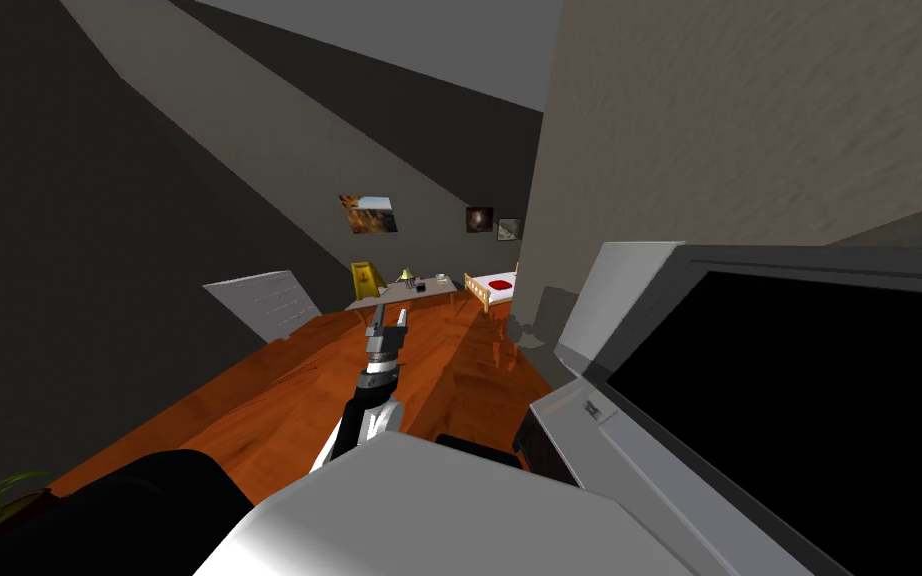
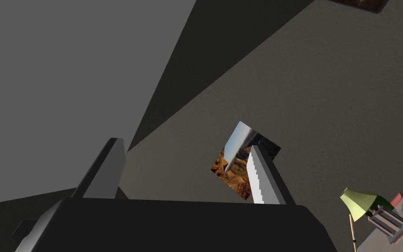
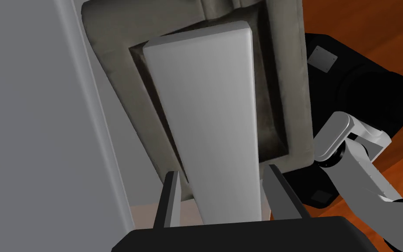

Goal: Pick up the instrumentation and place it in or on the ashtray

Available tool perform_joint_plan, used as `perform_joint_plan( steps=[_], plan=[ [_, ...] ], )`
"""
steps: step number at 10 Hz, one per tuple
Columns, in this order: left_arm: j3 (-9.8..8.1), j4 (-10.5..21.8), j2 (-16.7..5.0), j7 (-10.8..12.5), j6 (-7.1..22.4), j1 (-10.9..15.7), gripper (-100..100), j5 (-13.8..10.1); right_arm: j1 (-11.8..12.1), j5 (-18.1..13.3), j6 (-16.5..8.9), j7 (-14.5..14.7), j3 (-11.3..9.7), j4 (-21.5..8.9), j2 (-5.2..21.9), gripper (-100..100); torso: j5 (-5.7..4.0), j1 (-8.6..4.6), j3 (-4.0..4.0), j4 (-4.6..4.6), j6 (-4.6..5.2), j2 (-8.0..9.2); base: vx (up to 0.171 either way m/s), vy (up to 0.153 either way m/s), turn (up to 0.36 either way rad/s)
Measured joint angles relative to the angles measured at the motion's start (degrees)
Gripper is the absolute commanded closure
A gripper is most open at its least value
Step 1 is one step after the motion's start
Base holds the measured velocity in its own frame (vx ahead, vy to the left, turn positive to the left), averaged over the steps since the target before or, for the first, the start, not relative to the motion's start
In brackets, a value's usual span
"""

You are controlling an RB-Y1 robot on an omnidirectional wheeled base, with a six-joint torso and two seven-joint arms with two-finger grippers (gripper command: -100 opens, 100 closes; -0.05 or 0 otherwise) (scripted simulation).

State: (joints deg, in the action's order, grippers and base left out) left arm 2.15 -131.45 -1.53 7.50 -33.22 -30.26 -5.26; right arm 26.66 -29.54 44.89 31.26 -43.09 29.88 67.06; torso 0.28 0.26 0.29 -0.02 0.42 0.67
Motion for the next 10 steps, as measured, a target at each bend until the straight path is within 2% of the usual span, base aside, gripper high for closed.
perform_joint_plan(
  steps=[1, 2, 6, 7, 8, 9, 10],
  plan=[
    [0.0, 0.0, 0.0, 0.0, 0.0, 0.0, 0, 0.0, -0.89, 0.11, 1.07, 0.64, 0.25, -2.19, -0.65, 100, -0.02, 0.02, -0.06, 0.0, -0.08, -0.16, -0.041, -0.004, -0.011],
    [0.0, 0.0, 0.0, 0.0, 0.0, -0.01, 0, 0.0, -0.97, 0.11, 1.38, 0.81, 0.25, -2.57, -0.74, -100, -0.02, 0.06, -0.23, -0.05, -0.13, -0.45, -0.012, -0.001, -0.005],
    [0.0, 0.0, 0.0, 0.0, 0.0, -0.02, 0, 0.0, -0.93, 0.11, 1.34, 0.79, 0.25, -2.54, -0.73, -100, 0.0, 0.1, -0.41, -0.12, -0.16, -0.76, -0.001, 0.0, 0.0],
    [0.0, 0.0, 0.0, 0.0, 0.0, -0.02, 0, 0.0, -0.93, 0.11, 1.34, 0.79, 0.25, -2.54, -0.73, 0, 0.0, 0.1, -0.42, -0.13, -0.16, -0.77, 0.0, 0.0, 0.0],
    [0.0, 0.0, 0.0, 0.0, 0.0, -0.02, 0, 0.0, -0.93, 0.11, 1.34, 0.79, 0.25, -2.54, -0.73, -100, 0.0, 0.1, -0.42, -0.13, -0.16, -0.77, 0.007, 0.019, -0.063],
    [0.0, 0.0, 0.0, 0.0, 0.0, -0.02, 0, 0.0, -1.11, 0.38, 2.77, 1.3, 0.41, -3.64, -0.02, -100, 0.02, 0.16, -0.43, -0.13, -0.14, -0.79, 0.009, 0.025, -0.045],
    [0.0, 0.0, 0.0, 0.0, 0.0, -0.02, 0, 0.0, -0.77, 0.51, 3.22, 1.12, 0.38, -2.63, 0.99, -100, 0.02, 0.19, -0.44, -0.13, -0.16, -0.8, 0.011, 0.03, -0.04]
  ],
)
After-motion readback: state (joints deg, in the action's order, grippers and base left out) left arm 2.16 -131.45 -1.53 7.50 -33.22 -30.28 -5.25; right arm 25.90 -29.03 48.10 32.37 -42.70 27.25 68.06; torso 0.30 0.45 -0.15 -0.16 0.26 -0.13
